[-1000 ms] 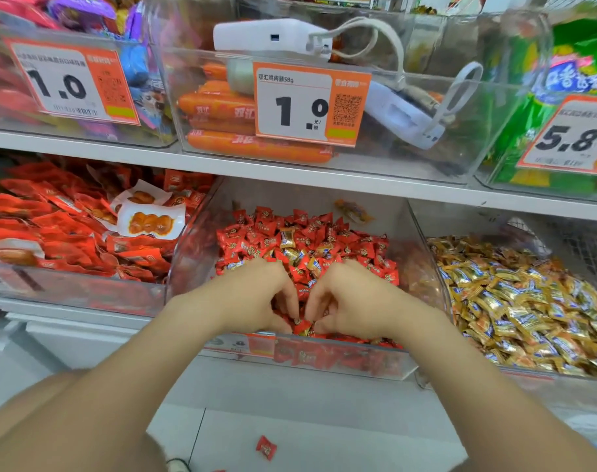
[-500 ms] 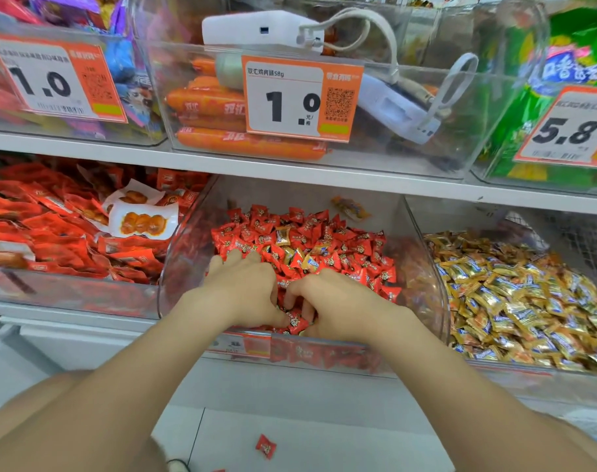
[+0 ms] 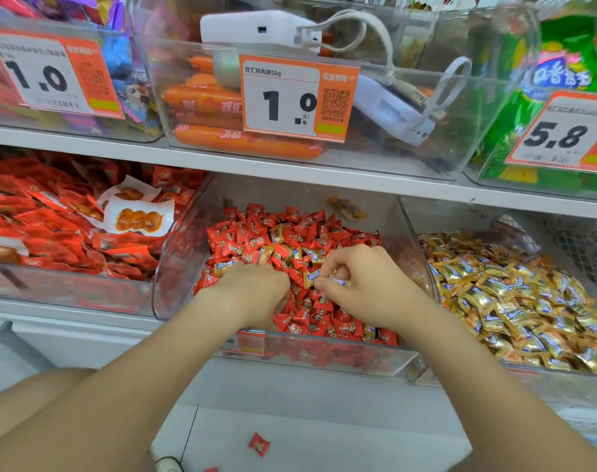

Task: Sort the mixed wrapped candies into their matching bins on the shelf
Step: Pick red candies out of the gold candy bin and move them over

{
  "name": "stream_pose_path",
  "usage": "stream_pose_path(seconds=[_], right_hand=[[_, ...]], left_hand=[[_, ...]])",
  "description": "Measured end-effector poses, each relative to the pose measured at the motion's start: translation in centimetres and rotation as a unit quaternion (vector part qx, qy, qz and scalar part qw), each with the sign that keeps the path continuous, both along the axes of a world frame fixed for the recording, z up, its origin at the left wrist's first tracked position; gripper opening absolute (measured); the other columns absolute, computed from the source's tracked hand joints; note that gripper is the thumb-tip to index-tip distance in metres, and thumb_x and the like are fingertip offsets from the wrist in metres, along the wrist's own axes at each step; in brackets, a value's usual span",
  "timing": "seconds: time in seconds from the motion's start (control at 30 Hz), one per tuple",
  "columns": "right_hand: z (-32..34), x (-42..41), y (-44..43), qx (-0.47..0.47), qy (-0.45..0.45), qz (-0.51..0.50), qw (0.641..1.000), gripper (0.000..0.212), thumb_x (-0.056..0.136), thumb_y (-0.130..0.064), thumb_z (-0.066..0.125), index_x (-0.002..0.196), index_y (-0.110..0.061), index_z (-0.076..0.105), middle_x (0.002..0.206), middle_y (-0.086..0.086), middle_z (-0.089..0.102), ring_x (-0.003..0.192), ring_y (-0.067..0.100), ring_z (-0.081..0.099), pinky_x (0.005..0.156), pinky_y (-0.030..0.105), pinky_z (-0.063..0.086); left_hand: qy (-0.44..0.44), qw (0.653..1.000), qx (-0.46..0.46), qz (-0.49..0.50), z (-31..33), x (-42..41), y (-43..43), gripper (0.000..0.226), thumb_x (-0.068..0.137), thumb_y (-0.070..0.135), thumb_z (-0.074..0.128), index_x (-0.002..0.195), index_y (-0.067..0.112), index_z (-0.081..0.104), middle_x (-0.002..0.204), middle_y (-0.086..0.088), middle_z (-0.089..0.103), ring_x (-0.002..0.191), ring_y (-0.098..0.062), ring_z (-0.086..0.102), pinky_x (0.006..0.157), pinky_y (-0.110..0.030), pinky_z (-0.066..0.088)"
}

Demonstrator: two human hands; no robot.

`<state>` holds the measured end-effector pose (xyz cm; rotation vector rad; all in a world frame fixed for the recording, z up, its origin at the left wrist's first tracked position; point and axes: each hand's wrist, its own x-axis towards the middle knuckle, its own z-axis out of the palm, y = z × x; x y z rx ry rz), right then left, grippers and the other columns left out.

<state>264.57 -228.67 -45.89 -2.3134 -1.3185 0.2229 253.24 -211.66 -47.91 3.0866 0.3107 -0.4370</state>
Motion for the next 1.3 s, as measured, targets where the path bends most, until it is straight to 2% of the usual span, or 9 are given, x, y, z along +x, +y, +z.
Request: stream_pose_path(seconds=[0.1, 0.27, 0.4, 0.57, 0.7, 0.8, 0.93, 1.07, 1.3], right_hand=[[0.2, 0.0, 0.0, -0.004, 0.007, 0.026, 1.000, 0.004, 0.096, -0.027, 0.072, 0.097, -0.028, 0.076, 0.075, -0.005, 0.070, 0.070, 0.007, 0.063, 0.076, 0.017, 0.039], [0.2, -0.7, 0.7, -0.003, 0.061, 0.053, 0.997, 0.036, 0.094, 0.000, 0.045, 0.095, -0.021, 0.073, 0.055, -0.006, 0.060, 0.044, 0.007, 0.047, 0.048, 0.016, 0.038], [-0.6, -1.4, 2.1, -0.028, 0.026, 0.090, 0.995, 0.031, 0.091, -0.002, 0.055, 0.094, -0.021, 0.080, 0.056, -0.023, 0.063, 0.056, -0.003, 0.060, 0.063, 0.007, 0.039], [-2.1, -1.1, 4.0, -0.067, -0.009, 0.167, 0.984, 0.018, 0.091, -0.026, 0.081, 0.108, -0.031, 0.081, 0.076, -0.030, 0.061, 0.076, -0.017, 0.055, 0.070, 0.005, 0.038], [-2.6, -1.6, 4.4, -0.147, -0.014, 0.202, 0.968, 0.018, 0.087, -0.026, 0.080, 0.103, -0.032, 0.082, 0.091, -0.017, 0.077, 0.084, -0.001, 0.067, 0.082, 0.034, 0.059], [-1.4, -1.2, 3.6, -0.186, 0.004, 0.181, 0.966, 0.009, 0.091, -0.028, 0.077, 0.087, -0.022, 0.082, 0.076, -0.009, 0.077, 0.072, 0.004, 0.069, 0.075, 0.031, 0.059], [-0.3, -0.1, 2.0, -0.223, 0.026, 0.134, 0.965, 0.017, 0.092, -0.030, 0.077, 0.079, -0.019, 0.080, 0.062, -0.012, 0.072, 0.064, 0.003, 0.069, 0.073, 0.031, 0.061], [0.3, -0.1, 1.3, -0.198, -0.128, 0.053, 0.970, 0.007, 0.082, -0.028, 0.079, 0.088, -0.032, 0.079, 0.060, -0.023, 0.055, 0.074, 0.001, 0.053, 0.071, 0.029, 0.050], [-1.0, -1.5, 3.1, -0.145, -0.069, 0.114, 0.981, 0.014, 0.091, -0.033, 0.076, 0.103, -0.036, 0.081, 0.074, -0.018, 0.069, 0.079, 0.002, 0.065, 0.069, 0.028, 0.051]], left_hand=[[0.014, 0.999, -0.039, -0.010, -0.5, -0.2, 1.0, 0.016, 0.085, 0.025, 0.076, 0.088, 0.029, 0.060, 0.091, 0.006, 0.064, 0.090, -0.024, 0.063, 0.072, -0.033, 0.047], [-0.070, 0.974, -0.215, 0.030, 0.9, -1.6, 3.4, 0.005, 0.095, 0.028, 0.074, 0.098, 0.031, 0.071, 0.087, 0.012, 0.071, 0.081, -0.004, 0.066, 0.075, -0.031, 0.055], [-0.101, 0.965, -0.237, 0.055, 2.0, -2.9, 4.1, 0.018, 0.100, 0.018, 0.063, 0.101, 0.033, 0.071, 0.088, 0.008, 0.072, 0.077, -0.005, 0.066, 0.071, -0.026, 0.056], [-0.077, 0.970, -0.224, 0.061, 2.2, -3.3, 3.6, 0.024, 0.096, 0.006, 0.051, 0.094, 0.023, 0.068, 0.075, 0.005, 0.062, 0.058, 0.001, 0.052, 0.053, -0.014, 0.040], [-0.028, 0.981, -0.187, 0.037, 1.7, -3.1, 3.7, 0.015, 0.097, 0.031, 0.065, 0.104, 0.029, 0.078, 0.087, 0.019, 0.068, 0.080, 0.007, 0.058, 0.077, -0.022, 0.048], [0.025, 0.994, -0.097, 0.043, 1.7, -3.3, 4.3, 0.022, 0.089, 0.046, 0.077, 0.107, 0.035, 0.080, 0.100, 0.019, 0.062, 0.108, -0.009, 0.054, 0.099, -0.035, 0.050], [0.059, 0.996, -0.019, 0.065, 2.1, -3.4, 4.1, 0.011, 0.087, 0.022, 0.078, 0.094, 0.030, 0.075, 0.118, 0.003, 0.054, 0.121, -0.025, 0.046, 0.100, -0.040, 0.049], [0.057, 0.995, 0.053, 0.059, 2.2, -3.4, 3.7, 0.028, 0.094, 0.007, 0.060, 0.114, 0.024, 0.070, 0.129, -0.006, 0.049, 0.127, -0.031, 0.043, 0.103, -0.043, 0.043], [-0.073, 0.995, -0.054, 0.041, 1.7, -2.5, 3.3, 0.016, 0.085, 0.047, 0.079, 0.087, 0.031, 0.078, 0.099, 0.013, 0.048, 0.101, -0.014, 0.050, 0.083, -0.033, 0.048]])
